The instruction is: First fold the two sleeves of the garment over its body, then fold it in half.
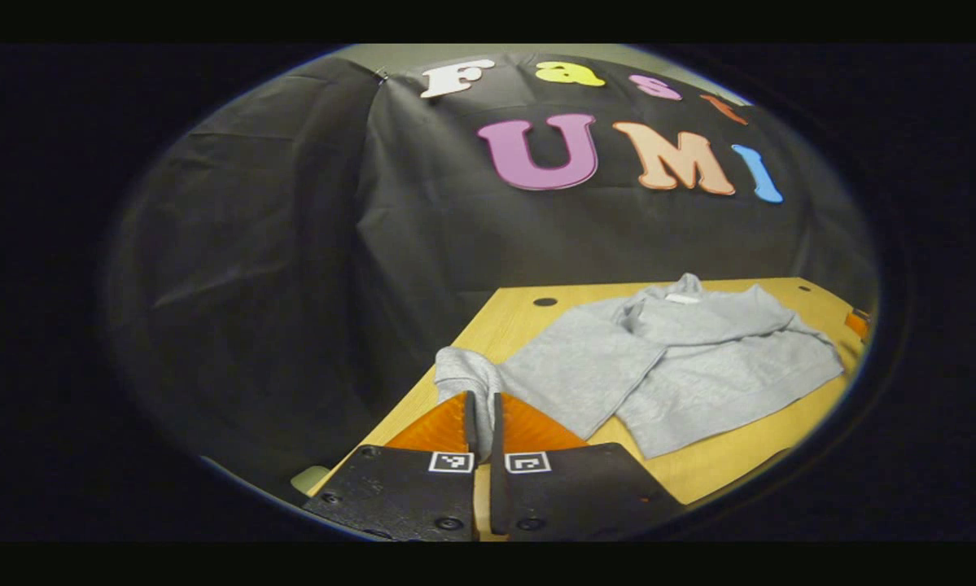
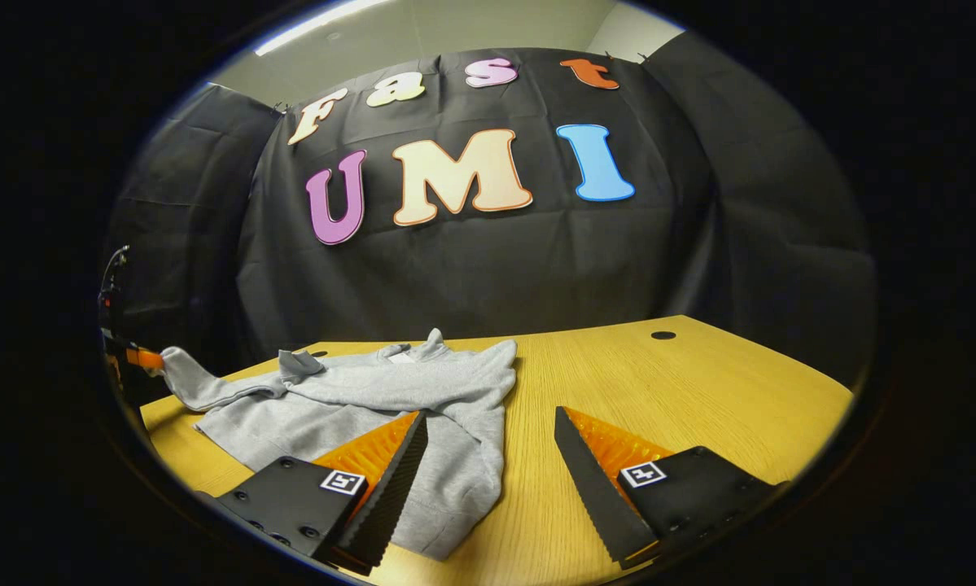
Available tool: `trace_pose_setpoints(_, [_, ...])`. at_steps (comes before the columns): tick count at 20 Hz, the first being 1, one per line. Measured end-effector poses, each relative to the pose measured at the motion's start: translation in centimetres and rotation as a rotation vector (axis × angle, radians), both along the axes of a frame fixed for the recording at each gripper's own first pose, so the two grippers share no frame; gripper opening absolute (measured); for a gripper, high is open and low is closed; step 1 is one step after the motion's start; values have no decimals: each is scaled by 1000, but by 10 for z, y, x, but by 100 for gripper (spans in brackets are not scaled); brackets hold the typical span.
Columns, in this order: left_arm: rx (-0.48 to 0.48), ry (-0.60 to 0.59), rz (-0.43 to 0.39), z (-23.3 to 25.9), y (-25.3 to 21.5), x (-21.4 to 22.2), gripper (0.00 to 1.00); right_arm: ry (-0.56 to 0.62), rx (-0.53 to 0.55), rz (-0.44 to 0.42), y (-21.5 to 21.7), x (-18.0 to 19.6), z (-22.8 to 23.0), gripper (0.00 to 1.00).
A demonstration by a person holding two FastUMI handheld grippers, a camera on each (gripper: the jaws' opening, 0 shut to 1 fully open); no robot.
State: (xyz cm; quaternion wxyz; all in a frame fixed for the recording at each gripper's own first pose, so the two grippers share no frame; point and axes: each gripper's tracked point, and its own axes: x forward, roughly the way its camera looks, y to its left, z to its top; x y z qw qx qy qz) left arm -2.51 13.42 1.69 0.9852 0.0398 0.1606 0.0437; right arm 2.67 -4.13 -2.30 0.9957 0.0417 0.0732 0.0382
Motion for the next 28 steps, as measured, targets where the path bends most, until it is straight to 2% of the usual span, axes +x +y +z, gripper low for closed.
trace_pose_setpoints(8, [-80, -79, -211, 40, -105, 68, 0, -25, -5, 2, 1, -3, 4, 98])
trace_pose_setpoints(11, [-131, -93, -287, 48, -151, 93, 0, -36, 3, 2, 0, -4, 6, 98])
trace_pose_setpoints(18, [-181, -106, -454, 52, -255, 146, 0, -36, 20, 0, -1, -5, 7, 98])
trace_pose_setpoints(24, [-194, -71, -640, 47, -381, 180, 0, -35, 1, -9, -1, -5, 6, 98])
trace_pose_setpoints(28, [-171, -8, -742, 21, -461, 190, 0, -27, 34, -25, -8, -3, 6, 97])
